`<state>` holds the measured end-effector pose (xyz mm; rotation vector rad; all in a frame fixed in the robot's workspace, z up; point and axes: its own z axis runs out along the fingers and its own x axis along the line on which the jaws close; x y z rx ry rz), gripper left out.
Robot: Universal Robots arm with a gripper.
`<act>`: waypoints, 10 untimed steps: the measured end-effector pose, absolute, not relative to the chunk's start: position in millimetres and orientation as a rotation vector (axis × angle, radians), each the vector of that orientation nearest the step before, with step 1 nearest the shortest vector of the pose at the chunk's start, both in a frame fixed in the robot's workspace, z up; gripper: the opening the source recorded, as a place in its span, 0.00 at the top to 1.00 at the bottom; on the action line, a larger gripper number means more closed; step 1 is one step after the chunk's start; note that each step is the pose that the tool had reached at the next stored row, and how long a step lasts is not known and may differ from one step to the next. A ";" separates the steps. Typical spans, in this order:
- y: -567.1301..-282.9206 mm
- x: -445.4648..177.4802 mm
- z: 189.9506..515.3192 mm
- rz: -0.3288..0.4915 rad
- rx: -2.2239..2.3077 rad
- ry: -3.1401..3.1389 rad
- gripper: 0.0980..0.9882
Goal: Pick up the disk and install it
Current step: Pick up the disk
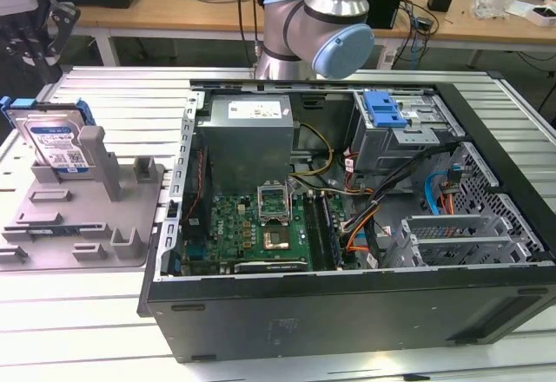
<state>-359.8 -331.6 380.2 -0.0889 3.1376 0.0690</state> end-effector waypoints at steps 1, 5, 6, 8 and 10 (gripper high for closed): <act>-331.5 -359.7 380.2 0.069 -0.136 3.139 0.99; -330.8 -359.6 379.7 0.070 -0.257 3.141 0.99; -330.6 -359.5 379.6 0.070 -0.276 3.141 0.99; -330.3 -359.3 379.2 0.070 -0.313 3.142 0.98; -329.9 -359.0 378.7 0.071 -0.358 3.143 0.78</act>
